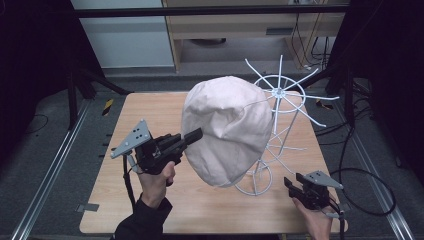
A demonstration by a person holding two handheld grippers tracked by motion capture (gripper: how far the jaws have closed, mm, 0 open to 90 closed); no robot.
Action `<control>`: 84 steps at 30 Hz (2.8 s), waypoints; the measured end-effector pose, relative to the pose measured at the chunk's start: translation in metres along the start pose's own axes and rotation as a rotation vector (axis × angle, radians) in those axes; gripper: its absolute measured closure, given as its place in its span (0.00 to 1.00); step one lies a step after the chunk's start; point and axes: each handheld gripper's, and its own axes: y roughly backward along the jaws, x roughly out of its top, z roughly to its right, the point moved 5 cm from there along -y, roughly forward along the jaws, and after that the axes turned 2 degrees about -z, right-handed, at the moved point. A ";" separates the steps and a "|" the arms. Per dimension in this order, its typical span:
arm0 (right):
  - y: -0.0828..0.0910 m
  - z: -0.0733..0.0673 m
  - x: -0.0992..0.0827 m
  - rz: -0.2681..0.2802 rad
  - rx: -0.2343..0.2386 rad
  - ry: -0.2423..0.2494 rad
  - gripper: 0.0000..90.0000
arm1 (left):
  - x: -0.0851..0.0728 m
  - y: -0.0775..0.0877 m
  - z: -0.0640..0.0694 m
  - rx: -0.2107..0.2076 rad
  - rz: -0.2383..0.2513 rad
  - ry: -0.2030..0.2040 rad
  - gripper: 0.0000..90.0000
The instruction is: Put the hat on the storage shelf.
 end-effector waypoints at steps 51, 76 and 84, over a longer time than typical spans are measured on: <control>-0.001 0.001 0.000 0.000 -0.007 0.002 0.55 | -0.045 0.024 0.007 0.123 -0.241 -0.148 0.45; -0.002 0.000 -0.001 -0.004 -0.008 -0.012 0.48 | -0.127 0.110 -0.089 0.481 -0.404 -0.067 0.35; -0.003 0.001 -0.002 -0.010 -0.011 -0.016 0.43 | -0.162 0.136 -0.122 0.610 -0.483 -0.036 0.33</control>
